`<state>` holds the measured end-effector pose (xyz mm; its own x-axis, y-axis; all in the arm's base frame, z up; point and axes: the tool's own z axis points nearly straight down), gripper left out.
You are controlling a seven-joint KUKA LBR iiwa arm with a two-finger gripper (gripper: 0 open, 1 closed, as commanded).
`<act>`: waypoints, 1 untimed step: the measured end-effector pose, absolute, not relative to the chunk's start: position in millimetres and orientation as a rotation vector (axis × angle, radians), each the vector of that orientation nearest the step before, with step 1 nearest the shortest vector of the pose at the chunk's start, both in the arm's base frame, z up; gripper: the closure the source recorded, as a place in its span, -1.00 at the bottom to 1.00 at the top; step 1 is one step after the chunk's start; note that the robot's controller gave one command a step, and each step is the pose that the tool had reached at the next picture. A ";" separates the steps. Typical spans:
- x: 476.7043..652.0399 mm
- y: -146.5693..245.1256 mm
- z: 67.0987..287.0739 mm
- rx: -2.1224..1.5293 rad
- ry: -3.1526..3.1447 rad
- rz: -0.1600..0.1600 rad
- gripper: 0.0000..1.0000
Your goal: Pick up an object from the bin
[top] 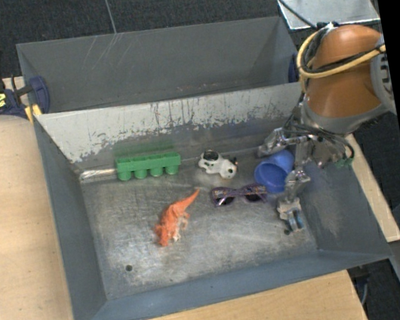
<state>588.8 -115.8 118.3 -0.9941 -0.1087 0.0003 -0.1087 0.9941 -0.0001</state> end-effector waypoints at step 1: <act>610.0 -120.4 121.1 0.227 -3.140 0.003 -1.00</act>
Offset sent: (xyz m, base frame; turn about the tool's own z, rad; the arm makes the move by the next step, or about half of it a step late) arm 0.0146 -0.0088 -0.0483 -0.0157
